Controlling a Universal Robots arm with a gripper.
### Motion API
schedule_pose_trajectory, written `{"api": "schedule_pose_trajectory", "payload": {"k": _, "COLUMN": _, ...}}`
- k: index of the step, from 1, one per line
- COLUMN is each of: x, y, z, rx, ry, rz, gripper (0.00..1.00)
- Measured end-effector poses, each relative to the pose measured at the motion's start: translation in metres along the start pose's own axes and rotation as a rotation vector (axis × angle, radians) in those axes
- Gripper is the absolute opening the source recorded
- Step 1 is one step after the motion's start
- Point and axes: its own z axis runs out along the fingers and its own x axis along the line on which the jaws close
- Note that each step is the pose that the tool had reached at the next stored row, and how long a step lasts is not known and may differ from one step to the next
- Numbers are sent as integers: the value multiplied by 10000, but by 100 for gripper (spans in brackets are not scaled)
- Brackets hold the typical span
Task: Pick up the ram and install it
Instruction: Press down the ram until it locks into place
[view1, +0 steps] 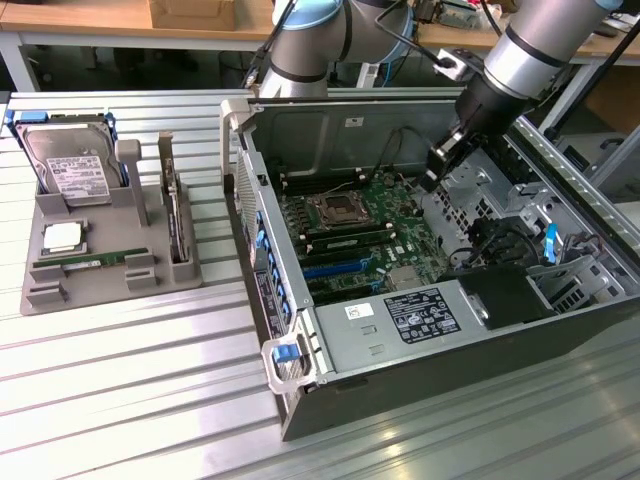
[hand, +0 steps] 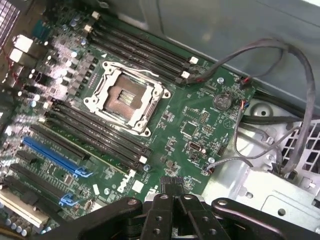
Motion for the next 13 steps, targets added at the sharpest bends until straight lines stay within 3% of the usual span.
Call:
{"api": "schedule_pose_trajectory", "payload": {"k": 5, "x": -1, "y": -1, "z": 7, "rx": -74, "ry": -88, "rz": 763, "gripper": 11}}
{"api": "schedule_pose_trajectory", "payload": {"k": 7, "x": -2, "y": -2, "z": 15, "rx": -163, "ry": -193, "rz": 1673, "gripper": 11}}
{"api": "schedule_pose_trajectory", "payload": {"k": 13, "x": -4, "y": -4, "z": 31, "rx": -332, "ry": -390, "rz": 3365, "gripper": 11}}
